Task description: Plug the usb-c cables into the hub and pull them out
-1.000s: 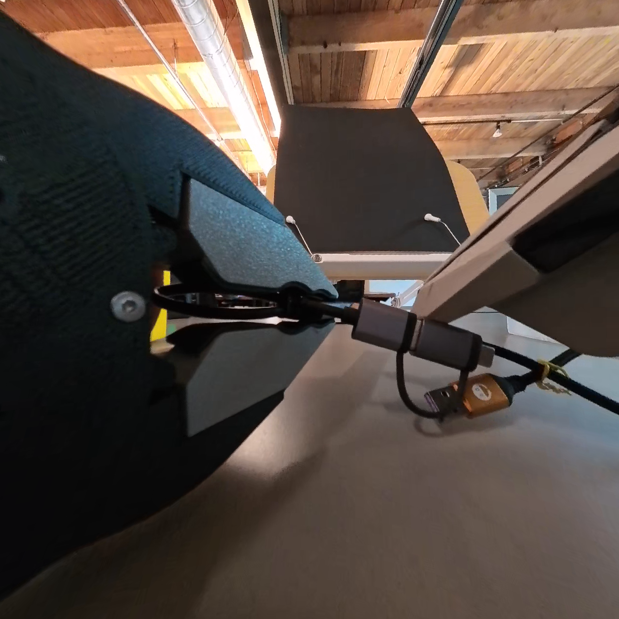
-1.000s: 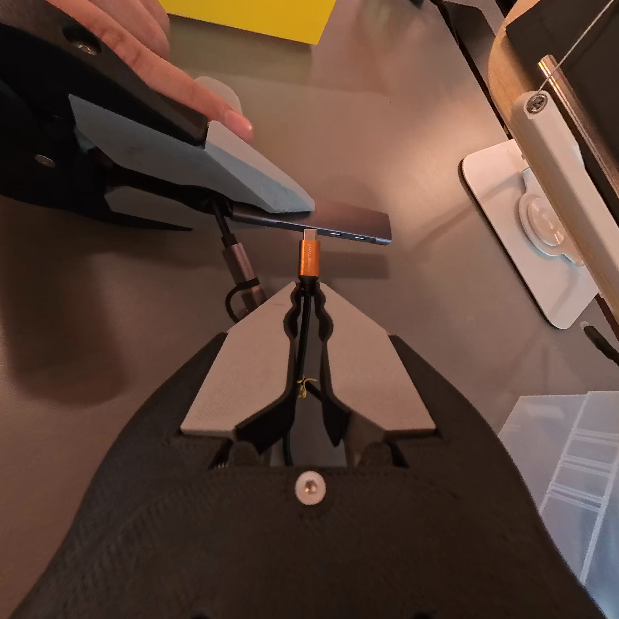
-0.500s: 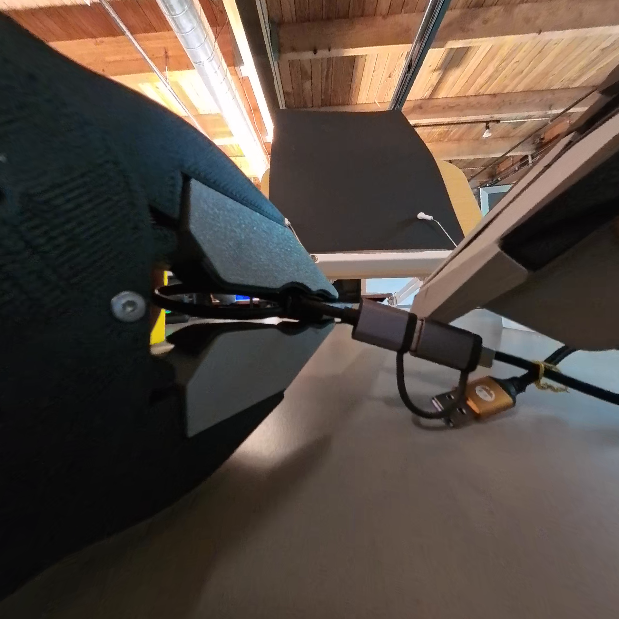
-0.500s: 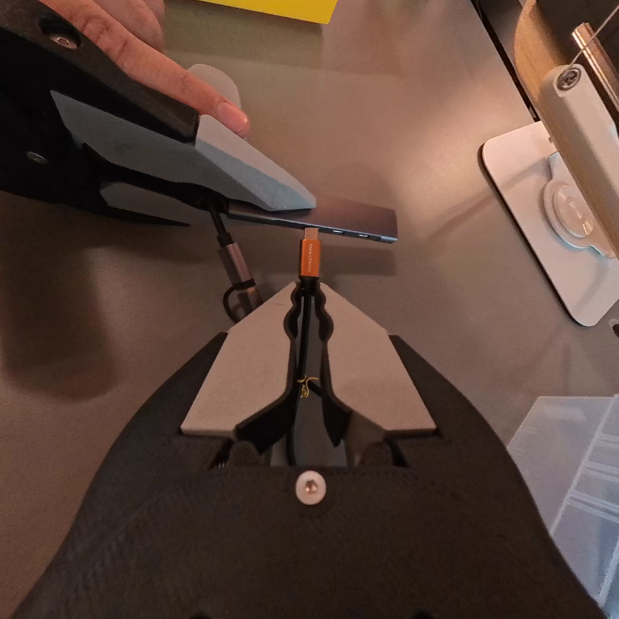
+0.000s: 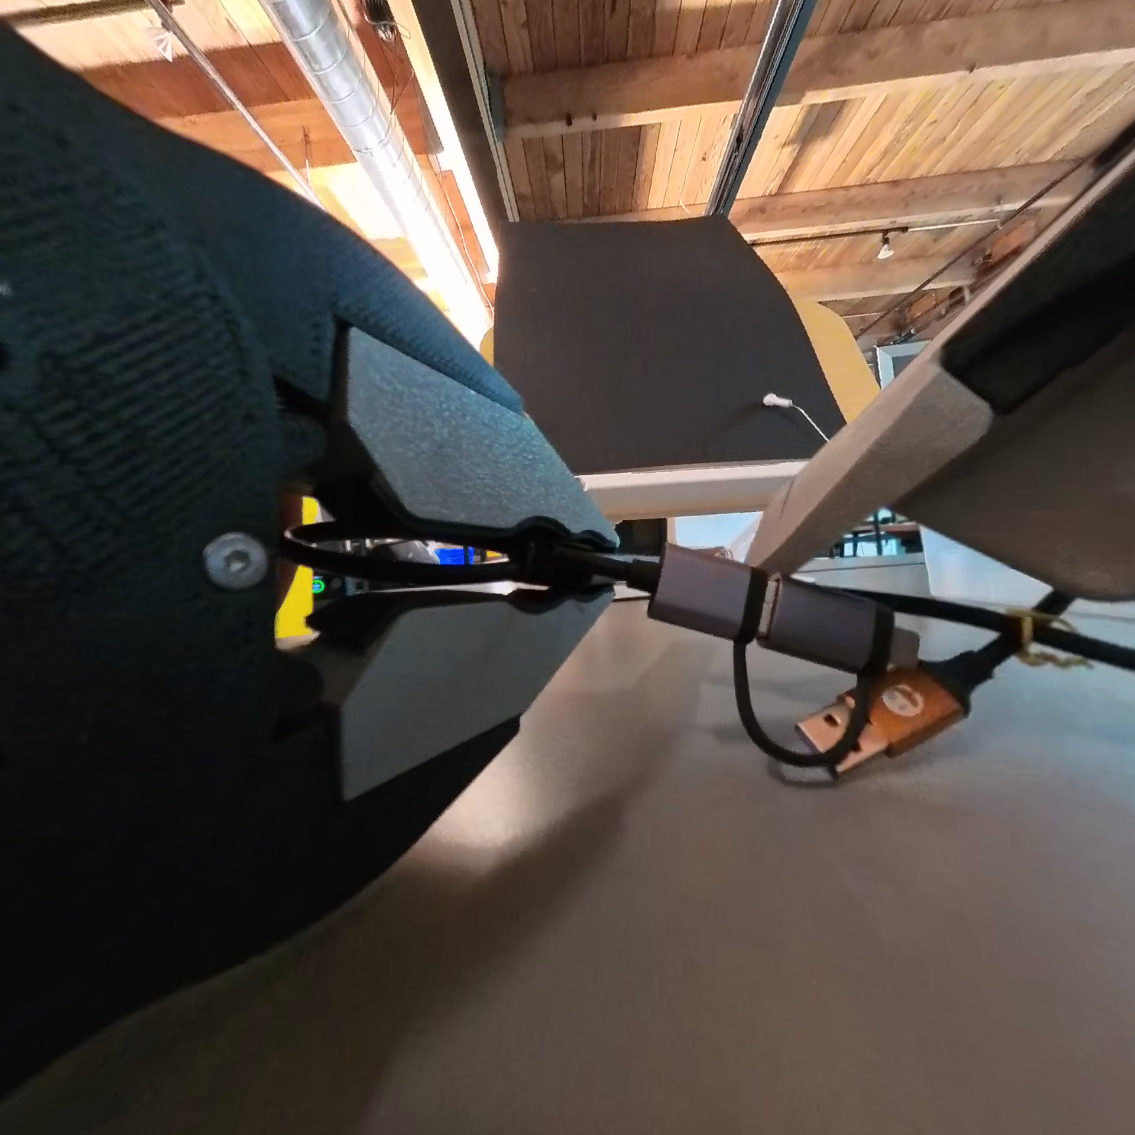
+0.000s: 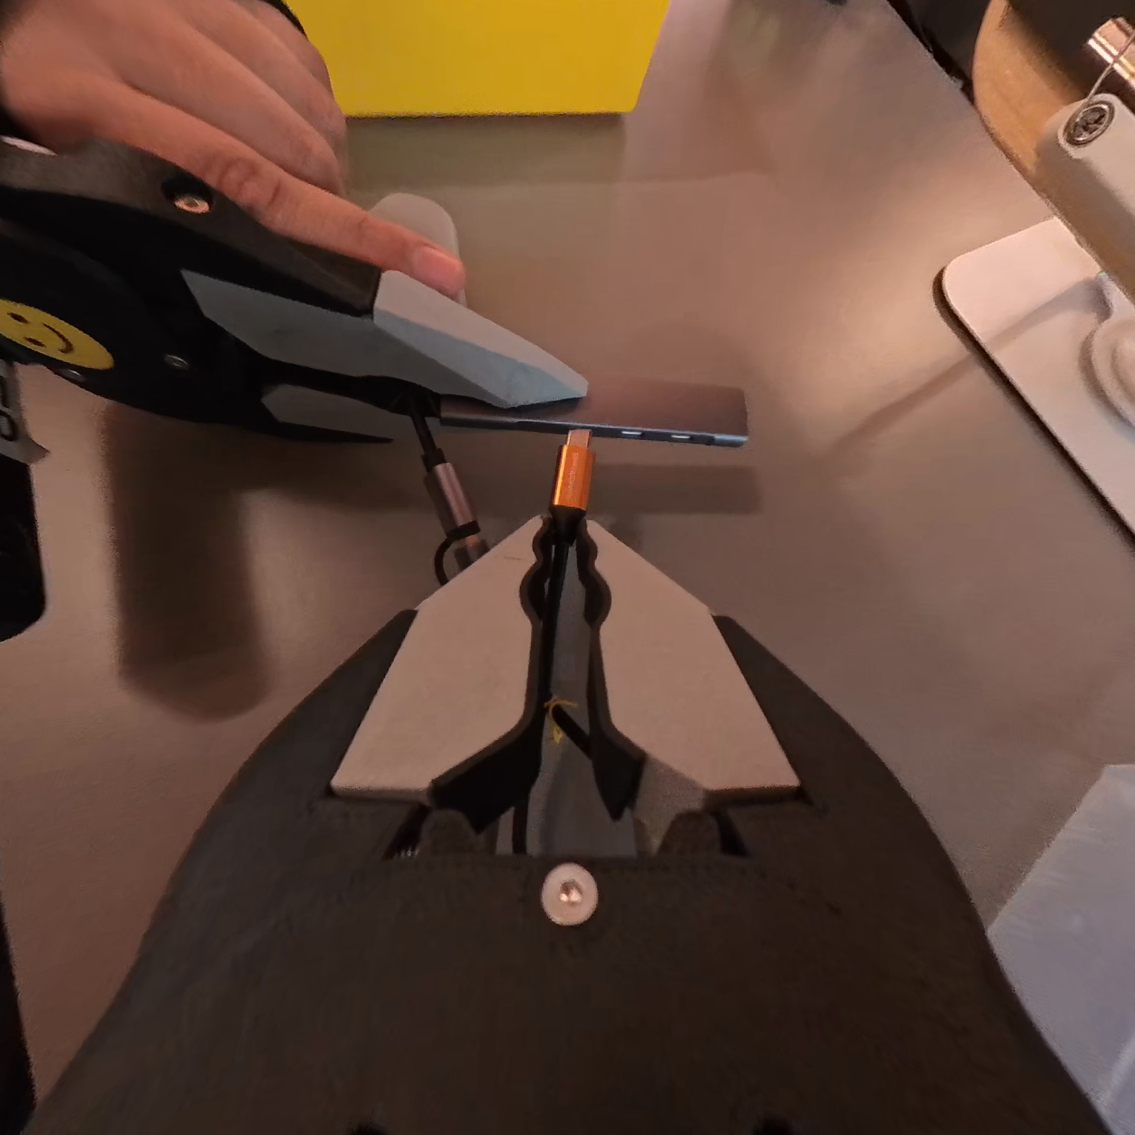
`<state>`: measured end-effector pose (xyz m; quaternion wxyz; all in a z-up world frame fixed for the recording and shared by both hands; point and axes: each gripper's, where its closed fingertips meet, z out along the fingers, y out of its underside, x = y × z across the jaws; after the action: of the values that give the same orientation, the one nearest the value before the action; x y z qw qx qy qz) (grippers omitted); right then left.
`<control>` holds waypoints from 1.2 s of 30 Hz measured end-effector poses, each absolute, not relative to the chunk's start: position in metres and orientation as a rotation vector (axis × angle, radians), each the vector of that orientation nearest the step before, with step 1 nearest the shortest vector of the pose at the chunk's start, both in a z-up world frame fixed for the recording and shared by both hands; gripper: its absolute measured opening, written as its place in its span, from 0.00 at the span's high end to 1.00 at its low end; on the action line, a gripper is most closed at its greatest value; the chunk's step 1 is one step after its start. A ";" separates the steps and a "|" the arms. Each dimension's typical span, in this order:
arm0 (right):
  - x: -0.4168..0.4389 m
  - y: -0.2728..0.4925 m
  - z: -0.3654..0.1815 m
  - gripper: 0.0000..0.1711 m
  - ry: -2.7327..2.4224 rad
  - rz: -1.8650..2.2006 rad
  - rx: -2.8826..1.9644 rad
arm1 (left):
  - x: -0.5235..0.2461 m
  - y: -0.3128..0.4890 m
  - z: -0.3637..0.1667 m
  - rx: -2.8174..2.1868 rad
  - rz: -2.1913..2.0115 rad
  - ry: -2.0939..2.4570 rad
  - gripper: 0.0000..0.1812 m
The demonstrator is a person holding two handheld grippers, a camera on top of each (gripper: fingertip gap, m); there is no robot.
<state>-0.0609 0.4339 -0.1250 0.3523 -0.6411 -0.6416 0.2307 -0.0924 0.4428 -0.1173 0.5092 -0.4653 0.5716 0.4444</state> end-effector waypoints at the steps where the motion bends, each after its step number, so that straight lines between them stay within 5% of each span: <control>1: -0.061 0.433 -0.123 0.98 -1.649 0.631 -1.662 | -0.092 0.443 -0.116 -1.118 1.069 1.369 0.97; 36: -0.057 0.427 -0.121 0.98 -1.671 0.718 -1.659 | -0.082 0.431 -0.115 -1.203 0.945 1.330 0.98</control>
<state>-0.0568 0.4271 -0.1205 0.3333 -0.6354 -0.6400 0.2751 -0.0821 0.4309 -0.1154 0.5289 -0.5037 0.5569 0.3956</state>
